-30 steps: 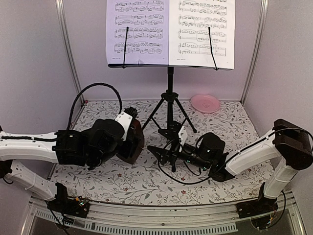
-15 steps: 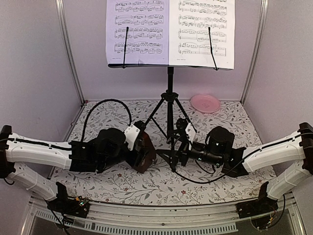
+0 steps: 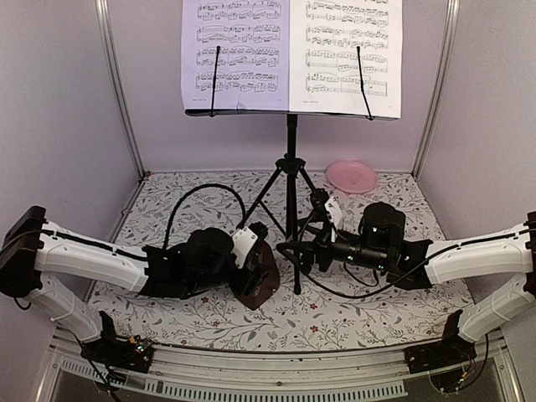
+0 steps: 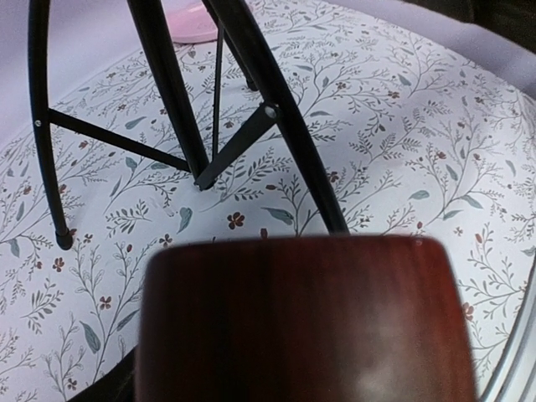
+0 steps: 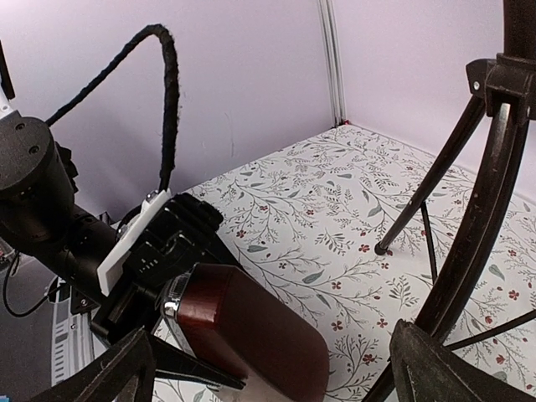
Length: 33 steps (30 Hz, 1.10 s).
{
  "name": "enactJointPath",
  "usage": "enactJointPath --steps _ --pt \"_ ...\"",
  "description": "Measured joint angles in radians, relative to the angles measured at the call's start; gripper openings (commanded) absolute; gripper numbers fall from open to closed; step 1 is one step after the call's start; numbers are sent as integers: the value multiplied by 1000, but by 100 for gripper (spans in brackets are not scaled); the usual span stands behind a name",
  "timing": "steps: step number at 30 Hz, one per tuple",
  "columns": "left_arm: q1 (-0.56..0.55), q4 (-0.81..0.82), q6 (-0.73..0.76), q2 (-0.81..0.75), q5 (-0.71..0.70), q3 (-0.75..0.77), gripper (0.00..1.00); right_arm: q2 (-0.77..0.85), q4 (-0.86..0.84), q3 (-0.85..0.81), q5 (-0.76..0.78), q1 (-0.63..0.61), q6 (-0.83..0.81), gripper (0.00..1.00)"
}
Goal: Set up the instrument practice props
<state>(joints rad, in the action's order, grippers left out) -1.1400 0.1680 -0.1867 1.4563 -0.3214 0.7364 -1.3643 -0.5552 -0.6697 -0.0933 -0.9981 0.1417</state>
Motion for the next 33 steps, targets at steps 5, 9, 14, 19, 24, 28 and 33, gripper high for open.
enactJointPath --steps 5,9,14,19,24,28,33 --pt "8 11 -1 5 26 0 60 0 56 -42 1 5 16 99" --pt "15 14 -5 5 39 0 74 -14 87 -77 1 5 22 99" --pt "20 39 -14 1 48 -14 84 -45 121 -116 0 5 24 99" --pt "36 89 -27 -24 60 -31 91 -69 157 -144 -9 5 25 99" --pt "38 114 -31 -81 85 -79 89 -88 185 -177 -18 5 28 99" --pt "45 155 -31 -169 109 -152 85 -131 215 -235 -28 5 32 100" --pt "77 220 -27 -238 146 -239 80 -181 253 -296 -43 5 47 99"
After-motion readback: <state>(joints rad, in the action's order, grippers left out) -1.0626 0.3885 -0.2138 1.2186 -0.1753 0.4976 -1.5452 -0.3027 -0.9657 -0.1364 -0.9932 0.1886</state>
